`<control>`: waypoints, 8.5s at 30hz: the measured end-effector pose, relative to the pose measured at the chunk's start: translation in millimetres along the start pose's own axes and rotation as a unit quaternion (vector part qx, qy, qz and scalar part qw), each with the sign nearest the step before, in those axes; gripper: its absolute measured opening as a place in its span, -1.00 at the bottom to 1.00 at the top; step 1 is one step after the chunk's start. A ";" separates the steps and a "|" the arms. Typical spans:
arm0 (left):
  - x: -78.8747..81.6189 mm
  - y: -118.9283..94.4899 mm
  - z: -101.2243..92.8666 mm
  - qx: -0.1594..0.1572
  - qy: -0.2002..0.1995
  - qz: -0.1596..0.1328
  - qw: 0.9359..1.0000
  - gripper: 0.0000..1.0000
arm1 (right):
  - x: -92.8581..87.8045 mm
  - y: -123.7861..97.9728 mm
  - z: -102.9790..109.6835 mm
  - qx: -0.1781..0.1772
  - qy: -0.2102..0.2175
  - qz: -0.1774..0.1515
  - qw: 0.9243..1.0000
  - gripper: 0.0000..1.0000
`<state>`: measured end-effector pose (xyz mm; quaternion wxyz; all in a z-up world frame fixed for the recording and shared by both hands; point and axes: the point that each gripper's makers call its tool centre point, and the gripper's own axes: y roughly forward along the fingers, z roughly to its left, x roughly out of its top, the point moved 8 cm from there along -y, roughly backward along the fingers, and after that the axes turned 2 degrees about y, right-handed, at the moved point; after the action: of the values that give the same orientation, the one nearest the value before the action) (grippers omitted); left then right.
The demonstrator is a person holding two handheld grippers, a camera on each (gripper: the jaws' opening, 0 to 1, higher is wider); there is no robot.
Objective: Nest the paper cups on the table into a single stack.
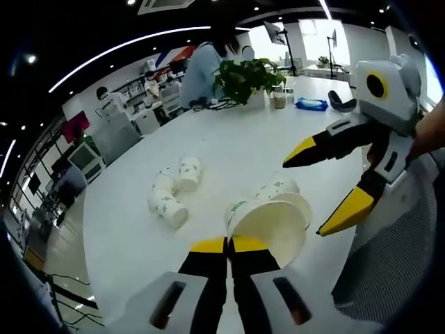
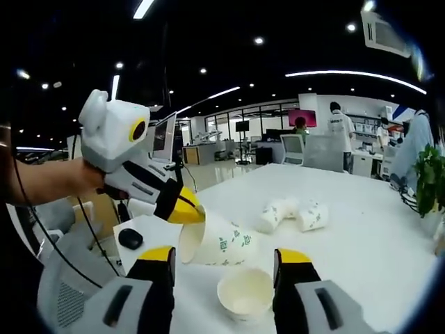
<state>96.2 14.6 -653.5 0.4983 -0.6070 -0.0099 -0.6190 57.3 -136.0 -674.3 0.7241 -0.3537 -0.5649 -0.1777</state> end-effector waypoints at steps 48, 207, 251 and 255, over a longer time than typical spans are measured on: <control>31.6 -11.6 -21.7 -0.005 0.003 -0.038 0.999 -0.88 | 30.9 -4.5 -13.9 -0.060 -0.008 -0.050 0.997 -0.96; -24.7 -27.2 -8.0 -0.056 -0.105 -0.119 0.986 0.34 | -25.1 -13.2 -71.3 -0.082 0.067 0.073 0.992 -0.19; -27.5 -34.9 -15.4 -0.062 -0.106 -0.140 0.982 0.76 | -65.8 18.6 -108.9 -0.074 0.281 0.089 0.953 -0.62; -28.6 -34.2 -15.9 -0.066 -0.107 -0.140 0.982 0.77 | -65.8 19.7 -107.9 -0.069 0.279 0.090 0.954 -0.83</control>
<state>56.3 39.2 -659.2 0.3617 -0.6939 -0.1065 -0.6135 125.3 -208.8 -754.5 0.8395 -0.3885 -0.2924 -0.2425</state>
